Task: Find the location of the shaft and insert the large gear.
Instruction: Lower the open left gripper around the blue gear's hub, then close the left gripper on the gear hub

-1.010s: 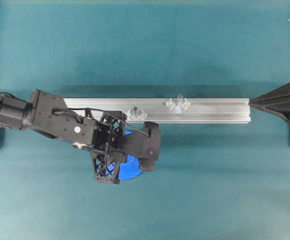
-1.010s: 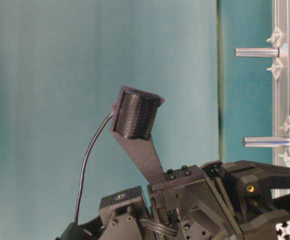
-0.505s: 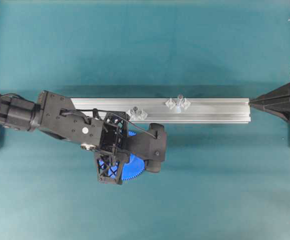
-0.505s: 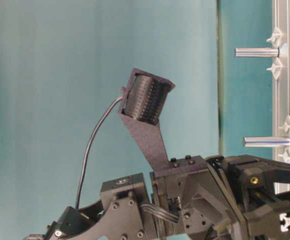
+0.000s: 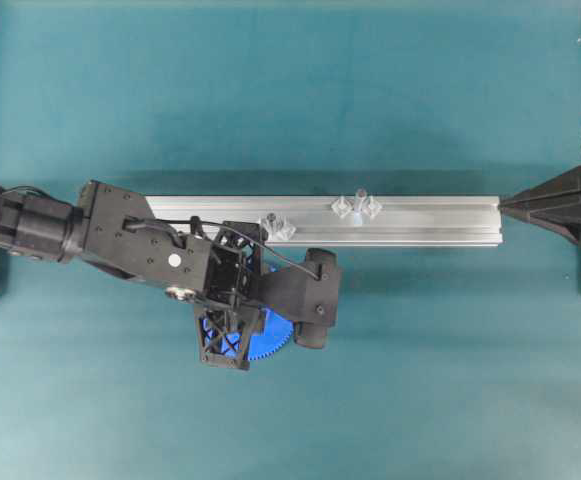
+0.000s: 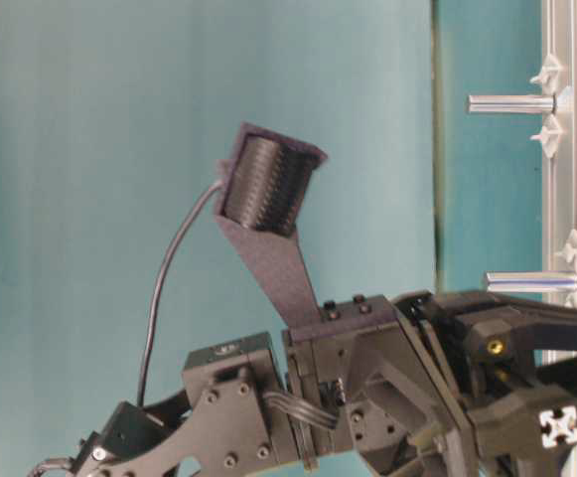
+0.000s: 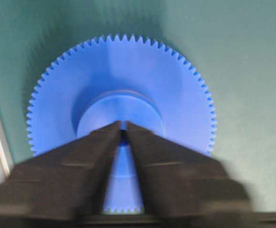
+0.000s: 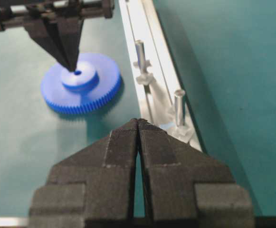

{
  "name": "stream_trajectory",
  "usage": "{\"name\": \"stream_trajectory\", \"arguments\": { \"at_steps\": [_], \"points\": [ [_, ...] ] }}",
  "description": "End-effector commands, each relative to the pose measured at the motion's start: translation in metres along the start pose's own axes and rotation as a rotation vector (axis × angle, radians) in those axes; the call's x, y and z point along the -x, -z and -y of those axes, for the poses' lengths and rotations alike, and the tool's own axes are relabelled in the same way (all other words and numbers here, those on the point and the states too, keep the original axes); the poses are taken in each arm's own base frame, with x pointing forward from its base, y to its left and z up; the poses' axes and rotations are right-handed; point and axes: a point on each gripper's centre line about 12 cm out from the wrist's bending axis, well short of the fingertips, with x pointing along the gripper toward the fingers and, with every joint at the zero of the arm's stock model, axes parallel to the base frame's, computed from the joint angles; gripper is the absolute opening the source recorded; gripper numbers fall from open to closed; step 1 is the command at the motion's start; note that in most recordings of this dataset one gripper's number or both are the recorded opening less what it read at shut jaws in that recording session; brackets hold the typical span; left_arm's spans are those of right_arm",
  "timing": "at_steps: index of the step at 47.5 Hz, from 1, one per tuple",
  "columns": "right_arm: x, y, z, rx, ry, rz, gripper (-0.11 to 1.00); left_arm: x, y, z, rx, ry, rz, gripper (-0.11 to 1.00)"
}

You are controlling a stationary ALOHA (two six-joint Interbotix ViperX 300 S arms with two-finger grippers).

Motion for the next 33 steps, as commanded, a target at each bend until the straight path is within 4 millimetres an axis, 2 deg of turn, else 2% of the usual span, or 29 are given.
{"name": "stream_trajectory", "arguments": {
  "at_steps": [1, 8, 12, 33],
  "points": [
    [-0.0005, -0.0050, -0.0003, -0.011, 0.001, 0.016, 0.02, 0.0093, -0.0083, 0.0029, 0.003, 0.001, 0.029, 0.35],
    [-0.0005, -0.0043, -0.0002, -0.011, 0.001, 0.014, 0.02, 0.0062, -0.0067, 0.0029, 0.044, 0.001, 0.015, 0.79],
    [-0.0007, -0.0041, -0.0001, -0.011, 0.001, 0.013, 0.02, 0.0058, -0.0062, 0.0029, 0.052, 0.001, 0.014, 0.93],
    [-0.0005, -0.0038, 0.0004, -0.012, 0.004, 0.013, 0.02, 0.0002, -0.0045, 0.0025, 0.058, 0.001, 0.000, 0.94]
  ]
}}
